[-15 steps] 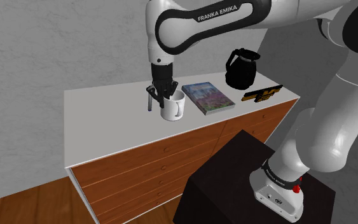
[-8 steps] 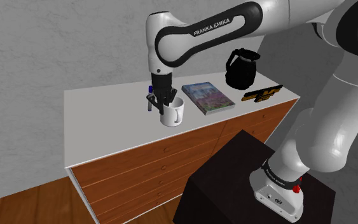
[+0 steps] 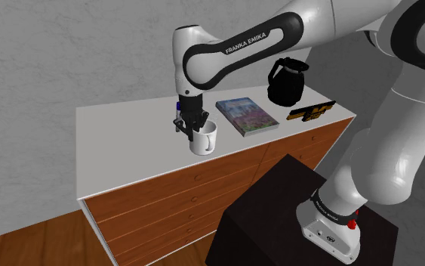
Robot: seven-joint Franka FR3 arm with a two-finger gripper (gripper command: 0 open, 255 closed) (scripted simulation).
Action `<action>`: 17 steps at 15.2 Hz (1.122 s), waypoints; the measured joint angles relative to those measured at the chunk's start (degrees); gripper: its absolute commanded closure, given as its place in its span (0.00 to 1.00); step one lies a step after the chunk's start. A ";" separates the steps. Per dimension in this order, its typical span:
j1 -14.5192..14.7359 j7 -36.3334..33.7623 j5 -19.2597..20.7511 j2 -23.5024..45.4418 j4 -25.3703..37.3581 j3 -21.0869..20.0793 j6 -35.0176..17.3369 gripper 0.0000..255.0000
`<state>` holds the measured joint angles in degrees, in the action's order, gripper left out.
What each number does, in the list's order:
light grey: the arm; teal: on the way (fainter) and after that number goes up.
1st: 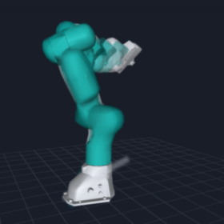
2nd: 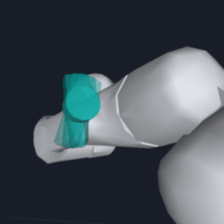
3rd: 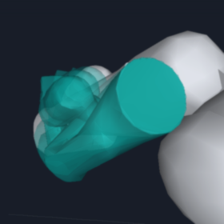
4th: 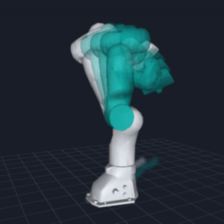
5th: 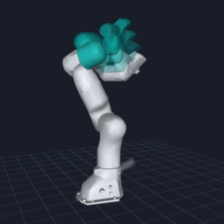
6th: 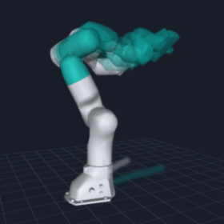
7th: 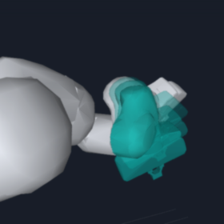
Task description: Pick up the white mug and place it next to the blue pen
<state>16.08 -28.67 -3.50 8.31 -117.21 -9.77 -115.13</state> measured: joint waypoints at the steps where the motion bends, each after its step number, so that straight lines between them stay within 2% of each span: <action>1: 0.00 0.00 0.00 0.00 -0.01 0.00 -0.02 1.00; 2: 0.00 0.00 0.00 0.00 -0.02 0.00 -0.02 1.00; 3: 0.00 0.00 0.00 0.00 -0.02 0.00 -0.03 0.00; 9: 0.00 0.00 0.00 -0.01 -0.01 0.00 -0.03 0.00; 13: -0.20 0.02 -0.13 -1.77 3.75 0.09 5.40 0.00; 17: -0.27 0.04 -0.04 -1.50 5.56 0.15 7.01 0.00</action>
<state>15.82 -28.63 -3.54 6.81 -111.65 -9.62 -108.12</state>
